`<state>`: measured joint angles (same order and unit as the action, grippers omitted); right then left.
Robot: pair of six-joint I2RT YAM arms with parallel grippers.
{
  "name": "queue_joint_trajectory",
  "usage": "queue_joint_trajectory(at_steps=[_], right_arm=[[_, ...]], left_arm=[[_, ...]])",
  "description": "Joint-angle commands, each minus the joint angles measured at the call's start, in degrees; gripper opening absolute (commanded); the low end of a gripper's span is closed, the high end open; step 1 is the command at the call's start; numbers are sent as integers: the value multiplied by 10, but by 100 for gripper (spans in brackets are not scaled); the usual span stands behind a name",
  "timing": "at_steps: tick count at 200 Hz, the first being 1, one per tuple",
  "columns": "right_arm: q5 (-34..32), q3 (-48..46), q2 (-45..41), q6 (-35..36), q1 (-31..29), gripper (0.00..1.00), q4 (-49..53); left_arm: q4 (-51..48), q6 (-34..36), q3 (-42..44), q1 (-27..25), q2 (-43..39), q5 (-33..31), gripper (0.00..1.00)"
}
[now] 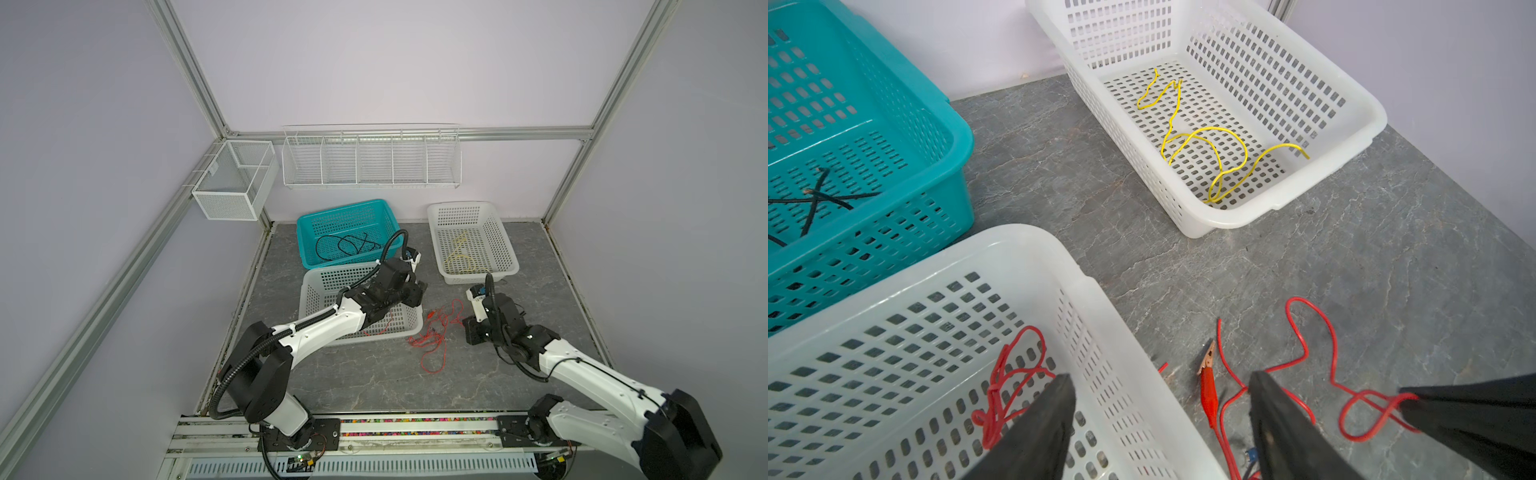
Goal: Untangle the cables
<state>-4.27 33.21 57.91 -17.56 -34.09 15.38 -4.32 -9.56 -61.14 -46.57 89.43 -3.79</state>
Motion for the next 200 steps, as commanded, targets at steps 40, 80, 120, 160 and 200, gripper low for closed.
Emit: queue_joint_trajectory(at_steps=[40,80,120,160,200], right_arm=[[-41,66,-189,67,-4,6,99],[24,113,-210,70,-3,6,50],[51,157,-172,73,-3,6,32],[81,168,-154,84,-4,6,13],[73,168,-137,87,-3,6,5]], left_arm=[[41,24,5,-3,-19,19,67],[72,47,14,-4,-33,47,67],[111,65,38,-4,-65,95,70],[154,77,56,-5,-87,161,88],[175,90,61,-9,-109,197,92]])
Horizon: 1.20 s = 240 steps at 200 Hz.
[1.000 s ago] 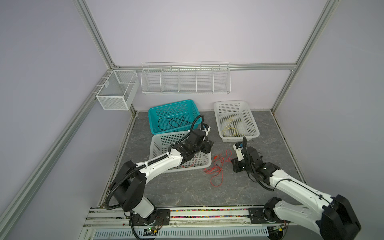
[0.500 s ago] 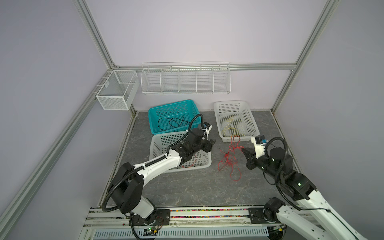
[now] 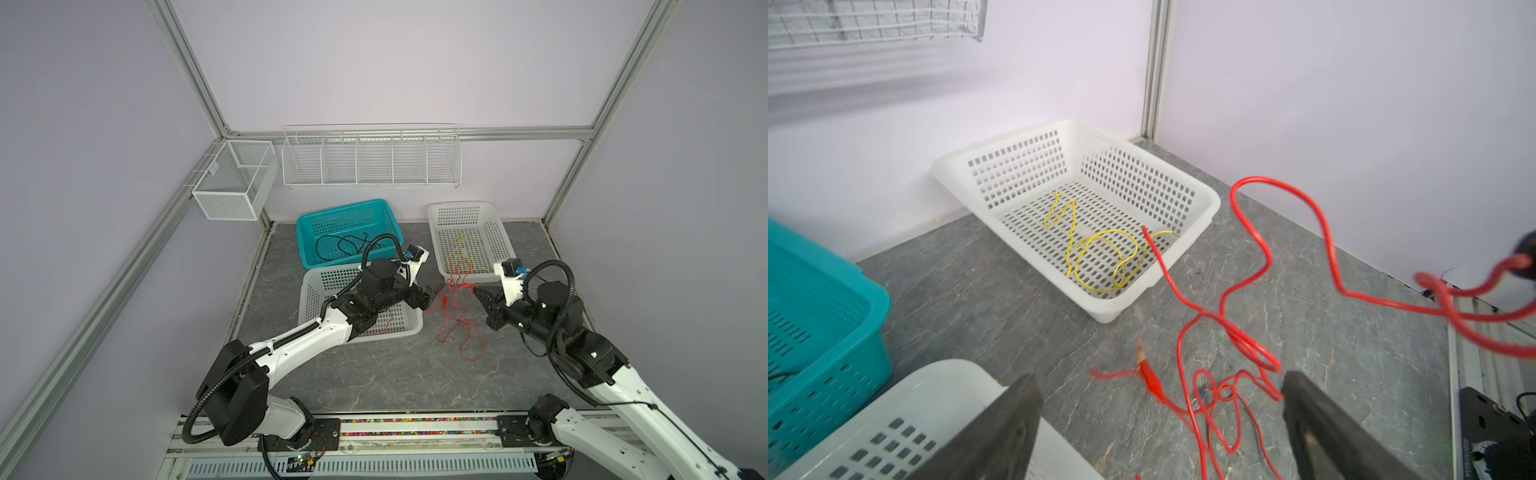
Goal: Untangle the cables
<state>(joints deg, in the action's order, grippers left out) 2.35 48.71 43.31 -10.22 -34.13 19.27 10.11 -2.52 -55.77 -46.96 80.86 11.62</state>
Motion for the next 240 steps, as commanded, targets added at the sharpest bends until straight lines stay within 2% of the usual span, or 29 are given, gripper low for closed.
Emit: queue_joint_trajectory(at_steps=[1,46,108,158,211,240], right_arm=[[8,13,9,13,-3,6,-34],[48,13,28,15,-3,6,-54],[113,13,31,26,-3,6,-81],[146,12,37,19,-3,6,-96],[157,0,50,7,-3,6,-110],[141,-6,53,3,-3,6,-107]], left_arm=[[31,21,7,-5,-23,44,92],[0,61,-19,-19,0,33,95],[48,25,-46,-19,63,18,95],[110,-3,-55,-19,93,-15,90],[186,-16,-33,-19,100,-57,57],[181,-21,-34,-20,104,-59,26]])
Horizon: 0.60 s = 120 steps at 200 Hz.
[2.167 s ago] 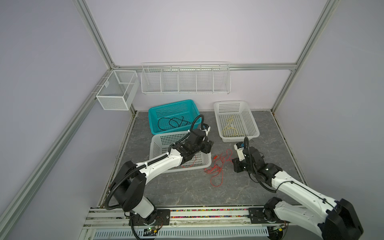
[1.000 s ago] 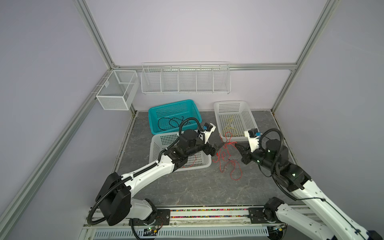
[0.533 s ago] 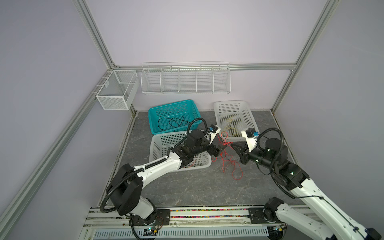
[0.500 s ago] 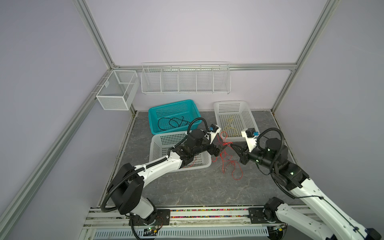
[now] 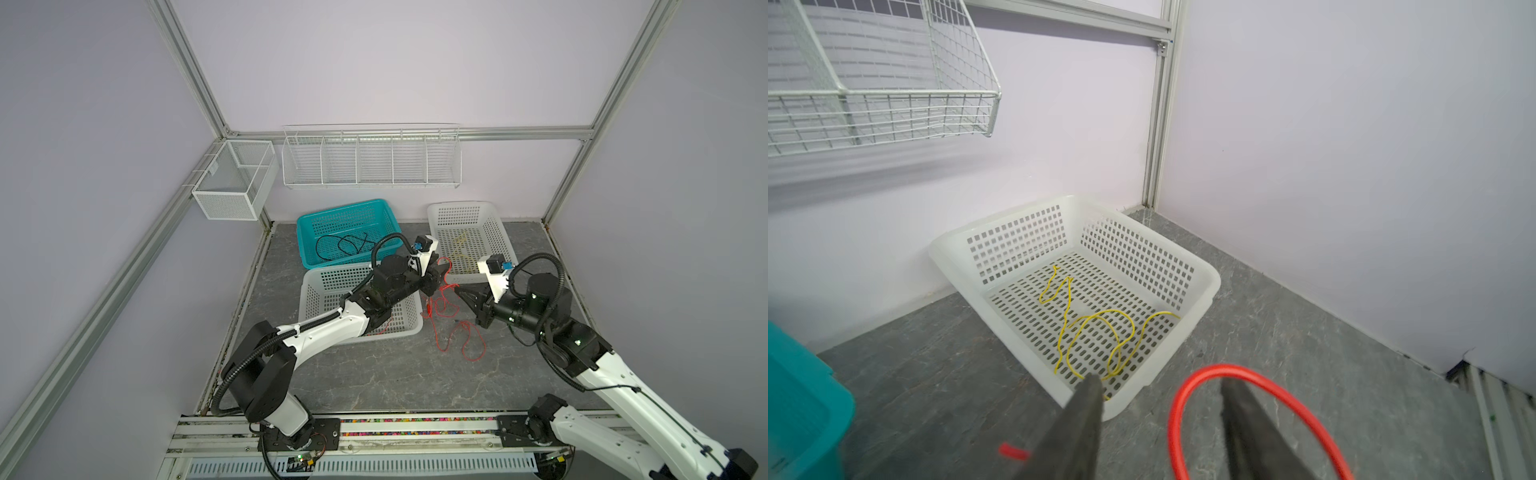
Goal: Untangle the cables
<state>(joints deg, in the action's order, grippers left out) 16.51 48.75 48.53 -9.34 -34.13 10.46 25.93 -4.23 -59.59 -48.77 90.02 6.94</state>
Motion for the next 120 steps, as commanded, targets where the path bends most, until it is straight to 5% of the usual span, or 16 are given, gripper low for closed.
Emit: queue_joint_trajectory(at_steps=[1,21,52,75,120], right_arm=[[-2,-7,1,-6,-3,6,-19],[-39,-9,-1,-8,-3,9,-5],[-186,-30,-11,-26,-3,37,39],[-263,-61,-22,-38,-3,47,60],[-214,-141,-24,-20,-3,61,-2]], left_arm=[[23,-5,4,-2,12,-11,25],[11,-11,-1,-1,11,-16,0],[-11,-17,-4,-1,1,-42,0],[-26,-21,-6,-1,-10,-42,0],[-45,-35,-12,-1,-27,-17,0]])
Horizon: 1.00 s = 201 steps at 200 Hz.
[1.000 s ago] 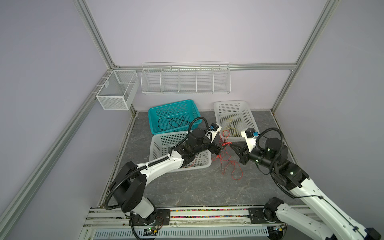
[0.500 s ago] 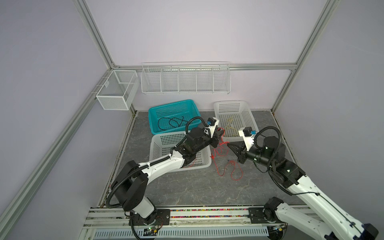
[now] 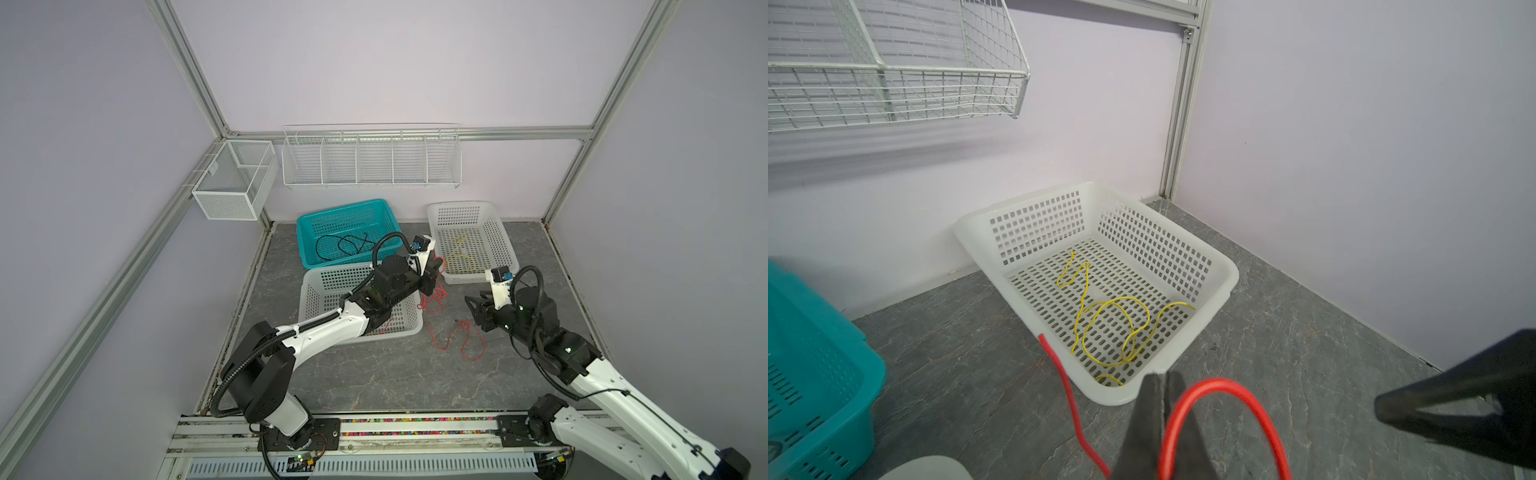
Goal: Untangle the cables
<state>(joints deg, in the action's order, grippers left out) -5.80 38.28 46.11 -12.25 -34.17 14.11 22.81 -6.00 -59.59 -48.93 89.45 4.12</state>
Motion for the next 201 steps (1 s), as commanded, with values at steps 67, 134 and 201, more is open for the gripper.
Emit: queue_joint_trajectory(at_steps=[67,134,201], right_arm=[[122,-58,92,14,-4,74,-229],[174,-33,205,-25,-8,73,-338],[179,-25,210,-33,-18,68,-343]], left_arm=[[-53,-70,-41,1,-26,43,0],[-60,-114,-52,0,-24,35,0],[-59,-123,-53,1,-25,18,0]])
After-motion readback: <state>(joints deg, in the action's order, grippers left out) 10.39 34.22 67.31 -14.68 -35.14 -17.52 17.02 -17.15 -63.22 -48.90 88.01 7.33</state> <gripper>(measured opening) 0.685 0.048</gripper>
